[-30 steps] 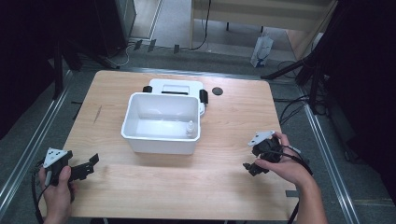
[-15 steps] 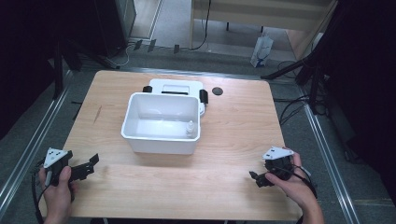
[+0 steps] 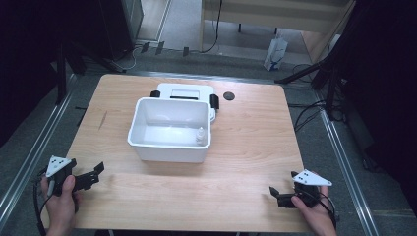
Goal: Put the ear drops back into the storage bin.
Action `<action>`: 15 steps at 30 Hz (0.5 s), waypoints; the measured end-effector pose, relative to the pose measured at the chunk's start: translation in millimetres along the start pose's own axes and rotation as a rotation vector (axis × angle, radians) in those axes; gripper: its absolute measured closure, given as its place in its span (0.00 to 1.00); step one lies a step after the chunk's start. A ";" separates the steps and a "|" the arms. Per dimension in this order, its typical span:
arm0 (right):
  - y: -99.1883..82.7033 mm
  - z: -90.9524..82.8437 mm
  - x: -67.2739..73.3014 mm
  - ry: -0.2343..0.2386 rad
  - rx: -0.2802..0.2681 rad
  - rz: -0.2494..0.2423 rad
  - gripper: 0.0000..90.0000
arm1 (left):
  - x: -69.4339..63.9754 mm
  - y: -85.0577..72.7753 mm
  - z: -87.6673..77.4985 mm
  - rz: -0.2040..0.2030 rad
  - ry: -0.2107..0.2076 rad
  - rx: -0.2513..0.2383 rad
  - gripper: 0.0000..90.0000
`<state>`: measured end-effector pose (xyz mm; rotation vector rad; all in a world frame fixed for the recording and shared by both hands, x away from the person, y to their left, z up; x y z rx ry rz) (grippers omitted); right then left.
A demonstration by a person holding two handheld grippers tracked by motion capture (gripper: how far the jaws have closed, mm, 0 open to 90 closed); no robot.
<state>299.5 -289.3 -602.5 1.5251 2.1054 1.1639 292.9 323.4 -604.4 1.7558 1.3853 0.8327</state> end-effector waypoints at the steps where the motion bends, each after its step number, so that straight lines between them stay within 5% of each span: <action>1: -0.8 -0.9 -0.4 0.007 -0.011 0.014 0.00 | 1.2 0.0 0.0 -0.001 0.003 -0.001 0.00; 11: 1.6 -16.5 -14.7 -0.002 -0.198 0.192 0.00 | 1.6 0.1 0.9 0.005 0.012 0.005 0.00; 15: 2.7 -17.3 -19.3 -0.011 -0.210 0.232 0.00 | 1.1 0.1 1.0 0.012 0.015 0.007 0.00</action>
Point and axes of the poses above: each handheld gripper's, and its own axes: z roughly forward along the jaws, y roughly out of its top, x roughly to its left, the point moved 10 cm from there along z, roughly forward along the jaws, and after that the axes turned 15 degrees about z, right-handed, at the moved point
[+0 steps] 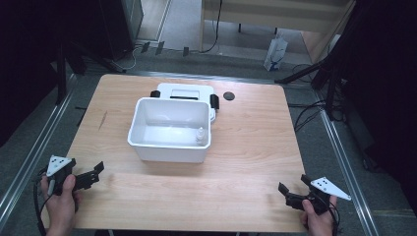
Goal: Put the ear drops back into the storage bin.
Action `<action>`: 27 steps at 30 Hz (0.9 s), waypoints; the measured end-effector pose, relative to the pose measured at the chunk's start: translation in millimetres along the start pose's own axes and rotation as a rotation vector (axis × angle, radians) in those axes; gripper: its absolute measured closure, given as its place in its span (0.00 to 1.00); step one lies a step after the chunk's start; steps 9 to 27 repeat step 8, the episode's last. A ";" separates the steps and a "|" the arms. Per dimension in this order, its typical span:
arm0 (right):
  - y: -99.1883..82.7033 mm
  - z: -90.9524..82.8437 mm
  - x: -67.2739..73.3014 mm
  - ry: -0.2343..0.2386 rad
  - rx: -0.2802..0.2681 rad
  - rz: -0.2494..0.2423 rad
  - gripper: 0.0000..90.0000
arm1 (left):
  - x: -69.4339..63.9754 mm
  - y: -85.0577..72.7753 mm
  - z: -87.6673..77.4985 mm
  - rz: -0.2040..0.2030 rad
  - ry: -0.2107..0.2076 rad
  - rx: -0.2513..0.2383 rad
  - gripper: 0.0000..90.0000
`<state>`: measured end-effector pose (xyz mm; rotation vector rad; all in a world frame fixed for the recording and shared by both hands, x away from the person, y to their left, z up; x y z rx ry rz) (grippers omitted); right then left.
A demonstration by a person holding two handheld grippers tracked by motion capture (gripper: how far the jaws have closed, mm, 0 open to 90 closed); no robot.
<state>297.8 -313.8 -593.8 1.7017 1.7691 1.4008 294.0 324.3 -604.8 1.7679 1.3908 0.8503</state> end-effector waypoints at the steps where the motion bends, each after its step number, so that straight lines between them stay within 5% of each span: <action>1: -0.3 0.3 0.2 -0.001 0.004 0.001 0.00 | -0.1 -0.1 0.0 0.000 -0.001 0.001 0.00; 27: -1.6 2.3 -0.3 -0.010 0.022 0.010 0.00 | -0.8 -0.8 0.3 0.006 -0.002 0.011 0.00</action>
Point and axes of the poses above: each handheld gripper's, and its own axes: z roughly forward along the jaws, y roughly out of its top, x roughly to its left, the point moved 10 cm from there along z, roughly forward along the jaws, and after that the axes turned 15 degrees about z, right-handed, at the moved point
